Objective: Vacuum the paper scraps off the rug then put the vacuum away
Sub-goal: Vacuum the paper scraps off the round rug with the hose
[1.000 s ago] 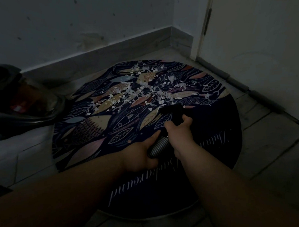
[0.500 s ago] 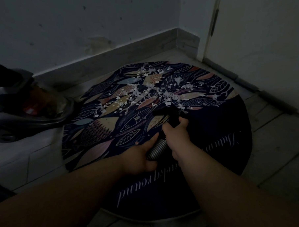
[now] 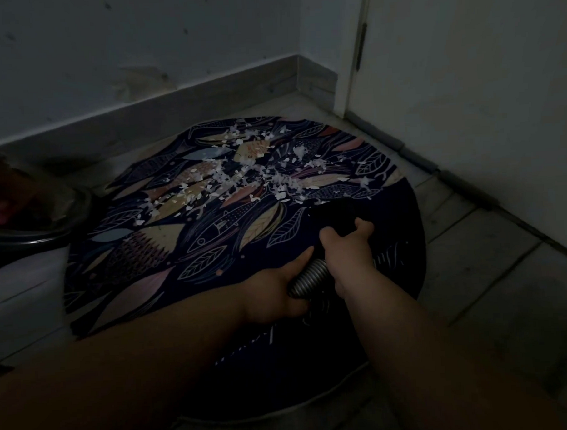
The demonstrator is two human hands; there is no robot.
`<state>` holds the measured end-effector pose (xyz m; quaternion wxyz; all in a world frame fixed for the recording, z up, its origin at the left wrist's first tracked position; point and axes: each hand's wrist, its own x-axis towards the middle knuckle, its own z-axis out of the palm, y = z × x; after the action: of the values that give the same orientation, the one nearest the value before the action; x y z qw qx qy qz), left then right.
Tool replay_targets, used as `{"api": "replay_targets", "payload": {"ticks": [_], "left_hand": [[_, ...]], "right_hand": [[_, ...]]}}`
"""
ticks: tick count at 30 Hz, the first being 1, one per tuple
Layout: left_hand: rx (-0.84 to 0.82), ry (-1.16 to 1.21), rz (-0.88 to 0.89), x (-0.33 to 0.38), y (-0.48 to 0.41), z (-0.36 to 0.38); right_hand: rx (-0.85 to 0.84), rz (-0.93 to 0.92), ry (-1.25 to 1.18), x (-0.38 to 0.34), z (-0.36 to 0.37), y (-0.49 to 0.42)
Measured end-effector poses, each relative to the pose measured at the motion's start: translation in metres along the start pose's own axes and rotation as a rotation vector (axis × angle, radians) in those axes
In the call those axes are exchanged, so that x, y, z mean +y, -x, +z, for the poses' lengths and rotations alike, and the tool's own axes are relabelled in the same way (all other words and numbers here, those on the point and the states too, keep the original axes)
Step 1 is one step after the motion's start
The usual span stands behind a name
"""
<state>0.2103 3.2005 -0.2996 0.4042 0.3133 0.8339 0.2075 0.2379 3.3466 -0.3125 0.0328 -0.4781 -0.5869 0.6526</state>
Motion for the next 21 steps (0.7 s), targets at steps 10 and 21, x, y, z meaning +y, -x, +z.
{"api": "replay_targets", "payload": {"ticks": [10, 21], "left_hand": [[-0.063, -0.022, 0.017, 0.033, -0.040, 0.010], [-0.122, -0.068, 0.031, 0.075, -0.083, 0.011]], "right_hand": [[0.089, -0.049, -0.029, -0.001, -0.043, -0.018], [0.209, -0.033, -0.115, -0.012, -0.081, -0.045]]}}
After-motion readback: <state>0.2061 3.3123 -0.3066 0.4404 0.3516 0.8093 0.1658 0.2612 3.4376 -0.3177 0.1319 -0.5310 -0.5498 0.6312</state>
